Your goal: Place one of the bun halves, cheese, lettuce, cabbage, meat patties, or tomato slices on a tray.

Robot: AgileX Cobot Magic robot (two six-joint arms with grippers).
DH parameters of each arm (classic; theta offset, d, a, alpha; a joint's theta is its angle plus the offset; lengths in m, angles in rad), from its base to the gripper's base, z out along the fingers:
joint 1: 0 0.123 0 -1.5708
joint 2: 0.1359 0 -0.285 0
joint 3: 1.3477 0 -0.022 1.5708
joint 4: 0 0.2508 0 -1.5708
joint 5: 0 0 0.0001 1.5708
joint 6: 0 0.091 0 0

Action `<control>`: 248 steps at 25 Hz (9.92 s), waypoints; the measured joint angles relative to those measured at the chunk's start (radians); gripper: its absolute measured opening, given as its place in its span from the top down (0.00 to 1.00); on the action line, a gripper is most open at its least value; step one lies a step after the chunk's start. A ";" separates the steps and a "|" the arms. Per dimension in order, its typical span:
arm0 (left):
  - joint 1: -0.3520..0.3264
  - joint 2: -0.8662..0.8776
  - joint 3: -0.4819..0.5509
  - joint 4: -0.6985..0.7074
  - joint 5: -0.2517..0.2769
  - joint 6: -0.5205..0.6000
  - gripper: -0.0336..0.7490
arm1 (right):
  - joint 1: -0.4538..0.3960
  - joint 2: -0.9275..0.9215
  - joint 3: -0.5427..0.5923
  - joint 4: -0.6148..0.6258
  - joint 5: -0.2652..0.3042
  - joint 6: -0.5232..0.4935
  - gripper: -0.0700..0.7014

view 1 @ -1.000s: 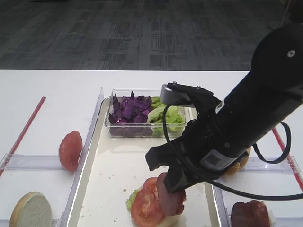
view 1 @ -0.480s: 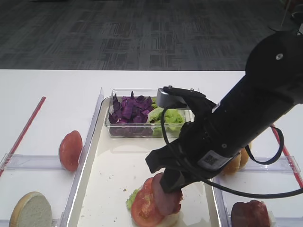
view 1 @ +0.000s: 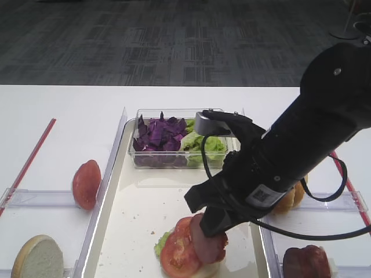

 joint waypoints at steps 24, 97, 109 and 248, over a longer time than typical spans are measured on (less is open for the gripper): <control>0.000 0.000 0.000 0.000 0.000 0.000 0.47 | -0.018 0.085 -0.001 0.253 0.008 -0.269 0.79; 0.000 0.000 0.000 0.000 0.000 0.000 0.47 | -0.018 0.042 -0.010 0.140 -0.271 -0.350 0.51; 0.000 0.000 0.000 0.000 0.000 0.000 0.47 | -0.084 -0.050 -0.010 0.016 -0.330 -0.239 0.34; 0.000 0.000 0.000 0.000 0.000 0.000 0.47 | -0.566 -1.595 0.370 -0.738 0.342 0.400 0.20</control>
